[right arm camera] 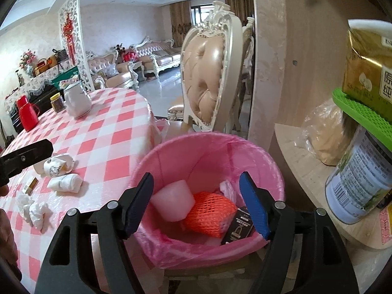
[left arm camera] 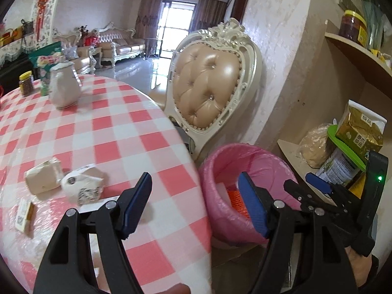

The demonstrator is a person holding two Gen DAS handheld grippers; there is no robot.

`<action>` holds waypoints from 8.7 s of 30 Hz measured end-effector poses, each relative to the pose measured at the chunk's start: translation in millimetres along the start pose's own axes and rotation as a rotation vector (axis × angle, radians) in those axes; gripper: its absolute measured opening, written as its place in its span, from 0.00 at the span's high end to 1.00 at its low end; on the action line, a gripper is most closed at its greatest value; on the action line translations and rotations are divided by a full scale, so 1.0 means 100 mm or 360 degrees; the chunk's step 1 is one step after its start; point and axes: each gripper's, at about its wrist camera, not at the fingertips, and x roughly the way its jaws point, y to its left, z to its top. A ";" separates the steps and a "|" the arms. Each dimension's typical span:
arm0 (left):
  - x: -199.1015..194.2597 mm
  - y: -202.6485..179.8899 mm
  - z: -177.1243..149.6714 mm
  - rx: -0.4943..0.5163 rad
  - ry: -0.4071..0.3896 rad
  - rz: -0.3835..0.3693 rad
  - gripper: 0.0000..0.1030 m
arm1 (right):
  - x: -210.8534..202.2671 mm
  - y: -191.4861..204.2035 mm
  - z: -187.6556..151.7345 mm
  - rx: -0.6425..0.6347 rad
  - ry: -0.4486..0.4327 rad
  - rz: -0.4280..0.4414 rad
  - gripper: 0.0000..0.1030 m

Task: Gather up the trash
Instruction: 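Move both open tools back over the crumpled tissues on the table, then lower the left tool onto the crumpled white tissue and close it, then move the right tool over the rolled white paper while the left tool holds the tissue, then close the right tool around the rolled white paper, then carry the tissue and rolled paper over the pink bin with both tools, then open the right tool to drop the rolled paper while the left tool releases the tissue into the bin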

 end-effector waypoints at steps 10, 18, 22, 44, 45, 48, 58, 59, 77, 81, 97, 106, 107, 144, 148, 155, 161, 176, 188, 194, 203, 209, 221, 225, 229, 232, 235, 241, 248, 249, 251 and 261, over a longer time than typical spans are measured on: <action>-0.41 0.46 -0.18 -0.0118 -0.0046 0.0118 0.32 | -0.11 0.31 -0.03 -0.0067 -0.0020 0.0100 0.24; -0.76 0.95 -0.40 -0.0254 -0.0070 0.0242 0.32 | -0.16 0.58 -0.08 -0.0127 -0.0014 0.0170 0.21; -0.92 1.18 -0.49 -0.0324 -0.0083 0.0305 0.33 | -0.19 0.71 -0.12 -0.0158 -0.0008 0.0199 0.20; -1.23 1.76 -0.87 -0.0497 -0.0052 0.0440 0.39 | -0.22 1.16 -0.22 -0.0279 0.0036 0.0312 0.18; -1.22 1.77 -0.88 -0.0499 -0.0046 0.0440 0.39 | -0.22 1.17 -0.22 -0.0282 0.0037 0.0315 0.18; -1.17 1.79 -0.90 -0.0507 -0.0021 0.0436 0.40 | -0.21 1.18 -0.22 -0.0288 0.0043 0.0323 0.18; -0.94 1.81 -0.97 -0.0518 0.0071 0.0406 0.42 | -0.13 1.24 -0.25 -0.0306 0.0074 0.0341 0.18; -0.92 1.82 -0.98 -0.0520 0.0078 0.0405 0.42 | -0.13 1.24 -0.25 -0.0306 0.0076 0.0343 0.18; -0.60 1.84 -1.03 -0.0540 0.0184 0.0390 0.42 | 0.01 1.28 -0.29 -0.0319 0.0123 0.0366 0.18; -0.54 1.86 -1.04 -0.0545 0.0209 0.0398 0.43 | 0.04 1.29 -0.30 -0.0329 0.0137 0.0371 0.18; -0.50 1.95 -1.03 -0.0539 0.0236 0.0406 0.80 | 0.19 1.46 -0.29 -0.0361 0.0176 0.0394 0.18; -0.57 2.00 -0.99 -0.0550 0.0204 0.0408 0.82 | 0.29 1.67 -0.27 -0.0399 0.0198 0.0421 0.18; -0.58 2.01 -0.98 -0.0554 0.0197 0.0408 0.82 | 0.31 1.69 -0.27 -0.0403 0.0201 0.0423 0.18; -0.81 2.30 -0.91 -0.0630 0.0092 0.0318 0.82 | 1.04 2.63 -0.17 -0.0417 0.0374 0.0297 0.18; -0.81 2.31 -0.92 -0.0633 0.0091 0.0305 0.82 | 1.07 2.66 -0.17 -0.0435 0.0377 0.0273 0.18; -0.80 2.31 -0.92 -0.0634 0.0093 0.0295 0.82 | 1.11 2.67 -0.20 -0.0452 0.0402 0.0255 0.18; -0.79 2.31 -0.92 -0.0635 0.0095 0.0294 0.82 | 1.12 2.67 -0.22 -0.0458 0.0417 0.0257 0.18; -0.78 2.30 -0.92 -0.0627 0.0098 0.0294 0.82 | 1.09 2.67 -0.27 -0.0525 0.0448 0.0252 0.23; -0.83 2.22 -0.88 -0.0599 0.0083 0.0306 0.82 | 0.95 2.49 -0.26 -0.0500 0.0415 0.0275 0.27; -0.87 2.17 -0.84 -0.0582 0.0070 0.0314 0.82 | 0.81 2.40 -0.22 -0.0478 0.0369 0.0299 0.27; -0.88 2.00 -0.73 -0.0533 0.0037 0.0306 0.82 | 0.52 2.12 -0.04 -0.0402 0.0234 0.0296 0.27; -0.85 1.75 -0.55 -0.0446 0.0004 0.0277 0.82 | 0.39 1.80 0.06 -0.0337 0.0171 0.0255 0.27; -0.48 0.95 -0.16 -0.0220 0.0010 0.0143 0.82 | 0.25 0.83 0.21 -0.0156 0.0085 0.0089 0.27; -0.31 0.68 -0.05 -0.0151 0.0023 0.0094 0.82 | 0.24 0.56 0.22 -0.0105 0.0072 0.0040 0.27; -0.13 0.40 0.04 -0.0088 0.0040 0.0043 0.82 | 0.26 0.32 0.24 -0.0067 0.0061 0.0005 0.27; -0.02 0.22 0.09 -0.0054 0.0050 0.0013 0.82 | 0.28 0.18 0.25 -0.0049 0.0058 -0.0012 0.27; 0.11 0.06 0.14 -0.0025 0.0062 -0.0013 0.82 | 0.31 0.06 0.26 -0.0036 0.0058 -0.0024 0.27; 0.34 -0.26 0.19 0.0034 0.0093 -0.0067 0.82 | 0.40 -0.13 0.26 -0.0019 0.0068 -0.0047 0.27; 0.56 -0.49 0.25 0.0075 0.0126 -0.0107 0.82 | 0.55 -0.27 0.28 -0.0004 0.0086 -0.0063 0.27; 0.59 -0.51 0.27 0.0077 0.0128 -0.0109 0.82 | 0.57 -0.28 0.28 -0.0004 0.0088 -0.0063 0.27; 0.64 -0.53 0.30 0.0081 0.0129 -0.0109 0.82 | 0.61 -0.30 0.27 0.0000 0.0096 -0.0061 0.27; 0.92 -0.66 0.49 0.0105 0.0137 -0.0148 0.82 | 0.75 -0.40 0.27 0.0008 0.0127 -0.0071 0.27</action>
